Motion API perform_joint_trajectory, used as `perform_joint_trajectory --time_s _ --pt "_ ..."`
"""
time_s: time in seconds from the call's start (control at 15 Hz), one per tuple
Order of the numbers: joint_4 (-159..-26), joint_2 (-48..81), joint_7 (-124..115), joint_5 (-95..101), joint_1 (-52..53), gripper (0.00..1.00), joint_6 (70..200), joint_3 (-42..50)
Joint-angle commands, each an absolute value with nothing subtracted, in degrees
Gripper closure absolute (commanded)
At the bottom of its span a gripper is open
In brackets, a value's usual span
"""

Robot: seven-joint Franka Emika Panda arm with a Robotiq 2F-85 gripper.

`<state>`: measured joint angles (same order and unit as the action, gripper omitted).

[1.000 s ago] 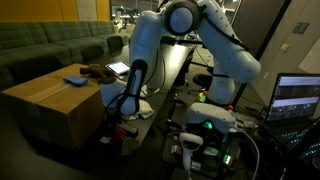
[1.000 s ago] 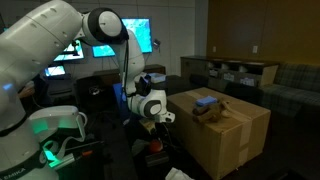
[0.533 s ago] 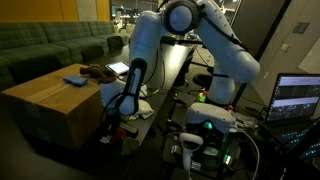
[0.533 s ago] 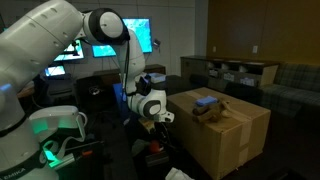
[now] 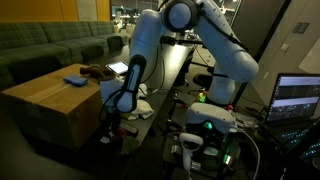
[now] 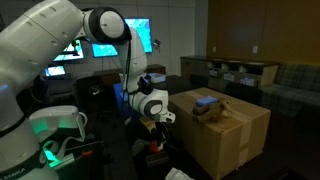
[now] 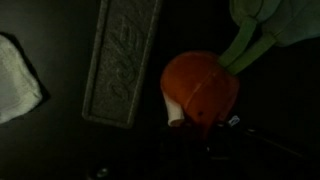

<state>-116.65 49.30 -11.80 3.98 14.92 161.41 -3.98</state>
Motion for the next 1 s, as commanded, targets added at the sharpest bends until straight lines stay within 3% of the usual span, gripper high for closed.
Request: perform_joint_trajectory --time_s 0.0,0.93 --pt "-117.2 45.8 -6.6 2.5 11.3 0.93 156.5 -6.8" --pt "-119.5 27.3 0.6 2.4 9.0 0.93 136.6 -9.2"
